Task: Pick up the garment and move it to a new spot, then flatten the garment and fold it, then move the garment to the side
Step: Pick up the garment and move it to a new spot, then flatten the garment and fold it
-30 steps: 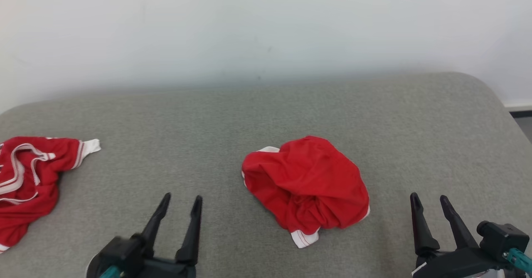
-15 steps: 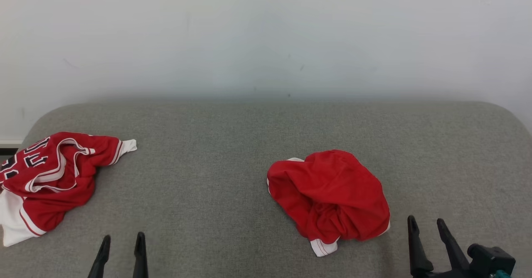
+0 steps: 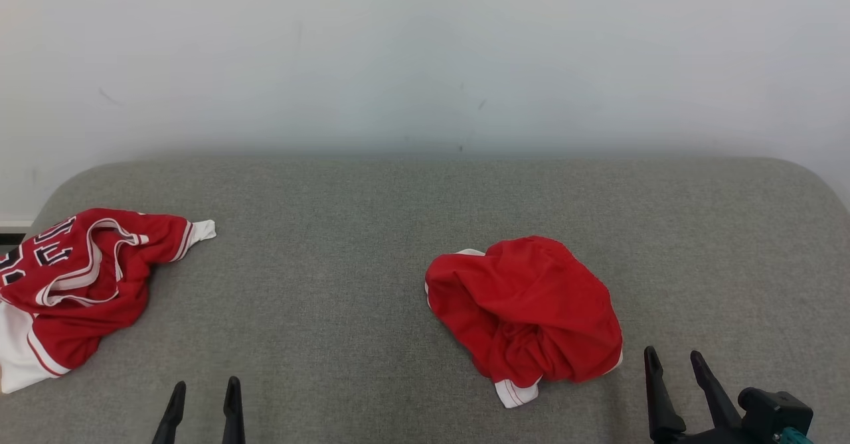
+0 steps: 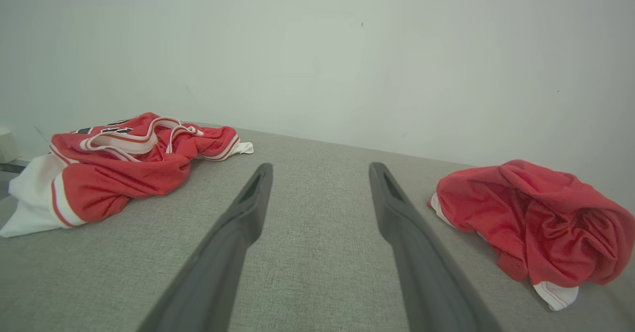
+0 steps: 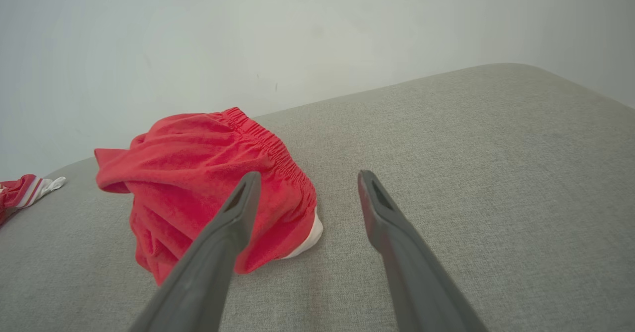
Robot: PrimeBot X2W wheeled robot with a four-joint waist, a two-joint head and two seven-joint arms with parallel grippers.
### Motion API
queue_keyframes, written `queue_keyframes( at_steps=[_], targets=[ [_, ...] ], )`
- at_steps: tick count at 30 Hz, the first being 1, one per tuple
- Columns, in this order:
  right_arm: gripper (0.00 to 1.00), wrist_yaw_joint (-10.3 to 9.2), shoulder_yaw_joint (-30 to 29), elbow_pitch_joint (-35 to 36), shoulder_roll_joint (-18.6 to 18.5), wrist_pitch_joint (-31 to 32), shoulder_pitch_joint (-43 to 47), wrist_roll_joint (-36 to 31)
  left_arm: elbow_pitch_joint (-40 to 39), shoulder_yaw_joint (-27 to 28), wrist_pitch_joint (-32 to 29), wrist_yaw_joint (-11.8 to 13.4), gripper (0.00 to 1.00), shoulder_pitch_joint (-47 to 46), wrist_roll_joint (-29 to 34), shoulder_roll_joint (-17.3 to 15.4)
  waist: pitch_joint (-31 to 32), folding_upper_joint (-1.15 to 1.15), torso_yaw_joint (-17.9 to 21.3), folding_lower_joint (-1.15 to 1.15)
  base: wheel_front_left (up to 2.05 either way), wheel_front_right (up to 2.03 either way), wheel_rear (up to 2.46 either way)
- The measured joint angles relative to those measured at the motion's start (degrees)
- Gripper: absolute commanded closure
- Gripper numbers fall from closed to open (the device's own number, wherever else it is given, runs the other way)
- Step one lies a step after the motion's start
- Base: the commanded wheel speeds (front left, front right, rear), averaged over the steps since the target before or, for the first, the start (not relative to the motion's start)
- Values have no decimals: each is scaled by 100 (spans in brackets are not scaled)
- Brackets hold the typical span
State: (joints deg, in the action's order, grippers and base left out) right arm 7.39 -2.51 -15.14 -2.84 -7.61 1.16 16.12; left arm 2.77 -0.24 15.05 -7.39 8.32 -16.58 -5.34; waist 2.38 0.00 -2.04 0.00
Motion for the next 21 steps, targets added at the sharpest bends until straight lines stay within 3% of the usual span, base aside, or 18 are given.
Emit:
queue_keyframes(
  at_steps=[10, 21],
  targets=[
    [0, 0, 52, 1, -1, 5, -14, 18, 24, -205, 0, -2, 0, -27, -29, -29, -49, 0, 55, 0, 0, 0, 0],
    [0, 0, 142, 23, -1, 54, -114, 40, 361, -1078, 1, -2, 0, -222, -175, -82, -101, 0, 429, 0, 0, 0, 0]
  ],
)
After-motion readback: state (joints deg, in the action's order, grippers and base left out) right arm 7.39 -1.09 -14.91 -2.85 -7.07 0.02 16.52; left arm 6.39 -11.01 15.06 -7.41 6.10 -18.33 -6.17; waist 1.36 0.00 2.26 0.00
